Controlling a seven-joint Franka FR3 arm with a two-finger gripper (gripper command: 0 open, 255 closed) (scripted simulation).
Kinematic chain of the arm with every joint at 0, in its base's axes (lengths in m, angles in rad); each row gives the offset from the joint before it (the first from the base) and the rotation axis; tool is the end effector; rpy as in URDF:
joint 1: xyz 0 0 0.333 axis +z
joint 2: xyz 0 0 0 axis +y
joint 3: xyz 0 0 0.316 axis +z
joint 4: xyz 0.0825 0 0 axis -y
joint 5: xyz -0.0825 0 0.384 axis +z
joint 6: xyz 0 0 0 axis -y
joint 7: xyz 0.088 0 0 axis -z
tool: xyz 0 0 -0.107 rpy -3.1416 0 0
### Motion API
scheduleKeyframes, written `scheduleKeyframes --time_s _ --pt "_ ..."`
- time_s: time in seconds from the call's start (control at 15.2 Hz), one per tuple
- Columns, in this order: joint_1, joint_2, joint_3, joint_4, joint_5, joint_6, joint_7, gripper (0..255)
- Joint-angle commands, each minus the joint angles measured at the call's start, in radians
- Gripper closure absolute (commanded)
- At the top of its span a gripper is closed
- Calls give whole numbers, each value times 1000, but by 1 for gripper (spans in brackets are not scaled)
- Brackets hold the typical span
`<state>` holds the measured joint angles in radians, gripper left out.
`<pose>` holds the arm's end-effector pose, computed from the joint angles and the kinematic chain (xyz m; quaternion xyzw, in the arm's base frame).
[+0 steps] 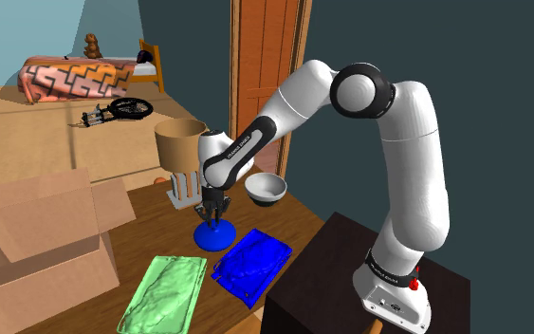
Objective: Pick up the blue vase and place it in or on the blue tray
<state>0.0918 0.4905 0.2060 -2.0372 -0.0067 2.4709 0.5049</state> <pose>0.5676 0.1729 0.2005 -0.9924 0.1112 0.0396 0.0337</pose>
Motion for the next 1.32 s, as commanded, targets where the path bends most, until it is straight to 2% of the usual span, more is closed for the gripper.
scheduleKeyframes --time_s 0.0,0.26,1.25 --pt "0 1 0 0 0 0 0 255" --pt "0 0 0 -1 0 0 0 255" --pt "-17 -149 20 10 31 -159 -9 255"
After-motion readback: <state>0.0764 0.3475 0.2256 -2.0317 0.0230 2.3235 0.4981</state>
